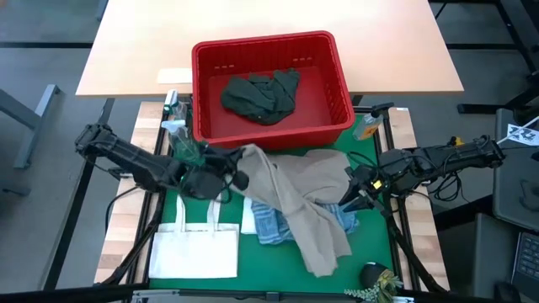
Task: Fold Laundry from Bin
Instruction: Fold the light brown shorts
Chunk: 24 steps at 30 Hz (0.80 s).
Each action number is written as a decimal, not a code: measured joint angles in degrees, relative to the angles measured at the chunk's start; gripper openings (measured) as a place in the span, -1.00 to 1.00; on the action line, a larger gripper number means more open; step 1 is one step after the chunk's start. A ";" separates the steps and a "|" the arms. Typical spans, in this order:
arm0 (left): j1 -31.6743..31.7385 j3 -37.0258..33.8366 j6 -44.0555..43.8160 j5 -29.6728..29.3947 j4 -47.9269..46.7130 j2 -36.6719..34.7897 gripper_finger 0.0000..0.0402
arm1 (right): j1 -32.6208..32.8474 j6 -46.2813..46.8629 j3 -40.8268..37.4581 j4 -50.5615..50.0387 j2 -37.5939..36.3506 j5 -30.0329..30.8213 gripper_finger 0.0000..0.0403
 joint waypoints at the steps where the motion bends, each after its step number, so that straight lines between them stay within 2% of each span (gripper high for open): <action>1: 1.28 0.00 -0.01 1.17 0.02 0.00 -0.97 | 0.05 1.01 0.00 -0.09 0.00 -0.03 -0.42; 5: 5.95 0.00 -0.01 8.58 0.05 0.28 -0.96 | 2.11 4.53 0.00 -1.75 0.02 0.11 -0.42; 9: 8.92 0.00 -0.01 12.20 0.11 0.31 -0.96 | 6.50 6.64 0.00 -1.38 1.32 2.90 -0.42; 18: 12.07 0.00 0.01 12.75 -0.17 0.42 -0.95 | 20.63 19.44 0.02 2.13 8.64 21.42 -0.42; 21: 12.56 0.00 0.08 12.82 -0.14 0.42 -0.95 | 25.26 25.68 0.02 6.62 12.32 24.87 -0.42; 24: 12.57 0.00 0.08 12.80 -0.12 0.42 -0.95 | 29.44 33.76 0.02 12.40 16.32 25.31 -0.42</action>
